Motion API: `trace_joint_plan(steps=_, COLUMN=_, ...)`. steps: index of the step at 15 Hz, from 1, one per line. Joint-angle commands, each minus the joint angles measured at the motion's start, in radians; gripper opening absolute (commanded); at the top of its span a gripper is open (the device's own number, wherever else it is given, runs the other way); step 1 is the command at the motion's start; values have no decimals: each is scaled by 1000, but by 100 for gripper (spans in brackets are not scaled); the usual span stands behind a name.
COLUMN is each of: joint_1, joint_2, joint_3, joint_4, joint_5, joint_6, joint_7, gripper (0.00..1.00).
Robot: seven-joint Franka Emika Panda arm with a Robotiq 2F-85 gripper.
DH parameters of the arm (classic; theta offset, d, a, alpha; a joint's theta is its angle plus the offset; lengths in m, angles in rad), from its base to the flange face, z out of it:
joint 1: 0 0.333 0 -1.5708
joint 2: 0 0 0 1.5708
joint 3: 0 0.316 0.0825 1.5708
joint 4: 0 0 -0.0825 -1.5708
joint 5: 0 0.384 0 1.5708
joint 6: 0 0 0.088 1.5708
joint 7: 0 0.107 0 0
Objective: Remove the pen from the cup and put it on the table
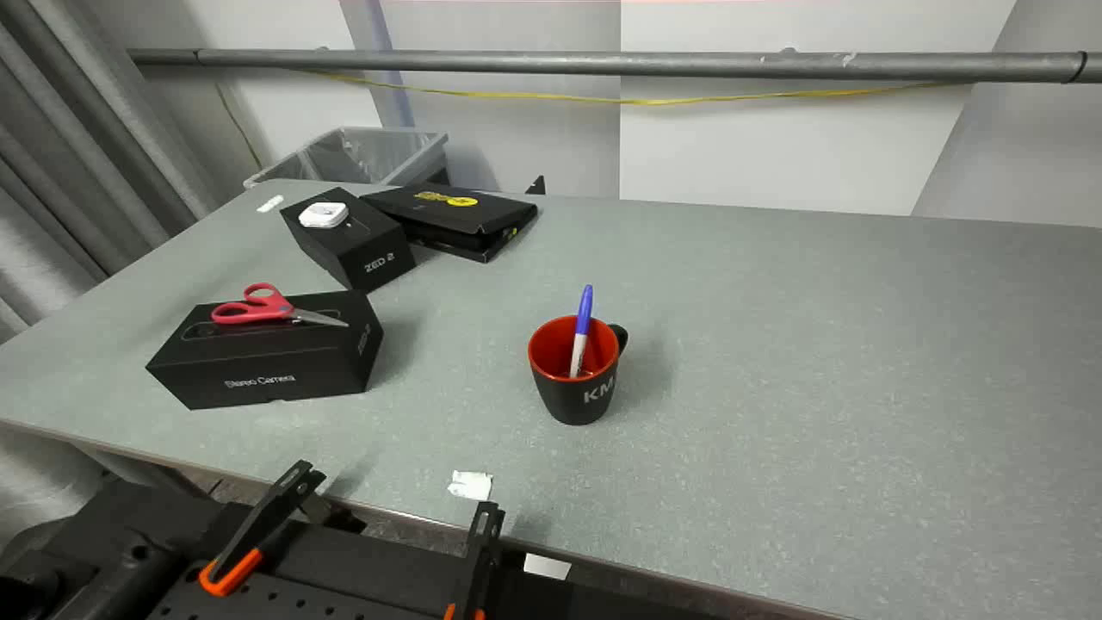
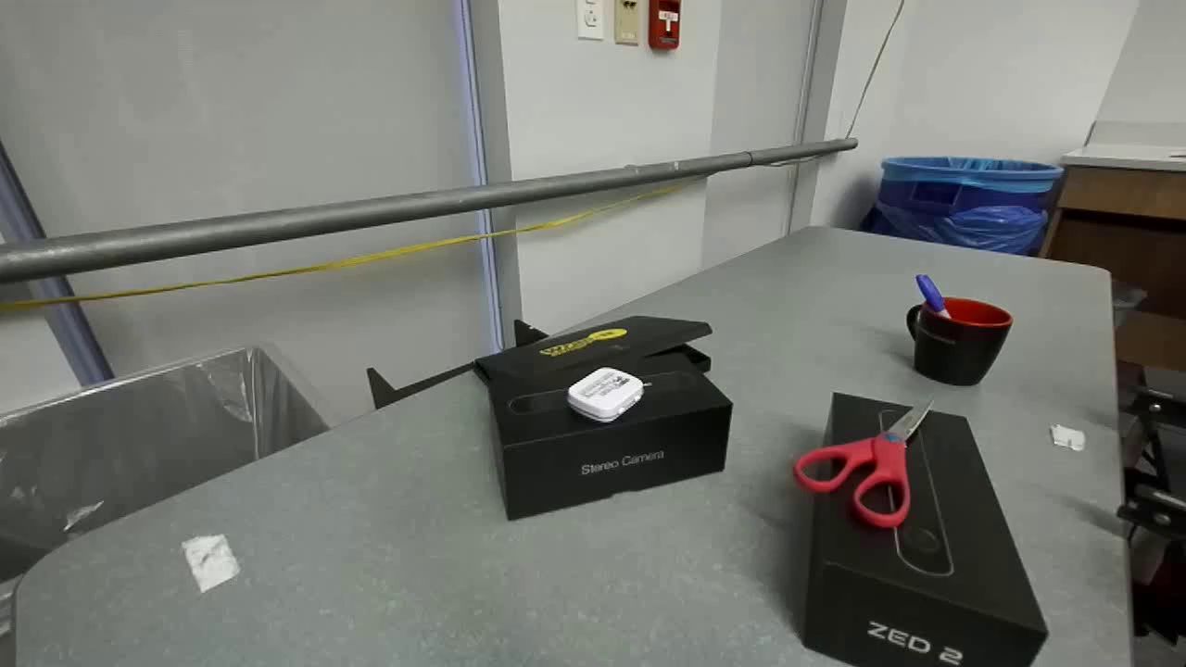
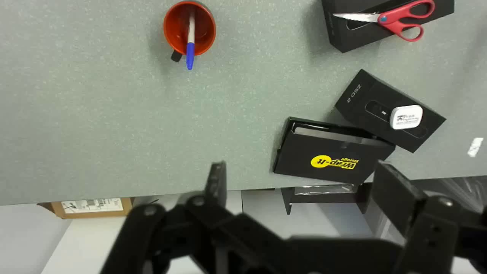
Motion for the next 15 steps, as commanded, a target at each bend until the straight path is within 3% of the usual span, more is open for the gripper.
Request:
trace_joint_plan(steps=1, joint_1=-12, joint_2=3, joint_3=9, joint_4=2, joint_5=7, joint_6=-2, joint_7=-6, gripper=100)
trace_joint_plan(steps=6, joint_1=-12, joint_2=3, joint_3=9, joint_4=2, joint_5=7, joint_6=-2, joint_7=-6, gripper=100)
trace_joint_plan(steps=9, joint_1=-2, joint_2=43, joint_3=1, joint_4=-37, joint_5=-28, joint_6=42, joint_7=-79, gripper=100)
trace_joint_plan(steps=15, joint_1=-32, joint_2=244, joint_3=-24, joint_4=-221, joint_5=-167, joint_6=346, joint_7=-170, gripper=100)
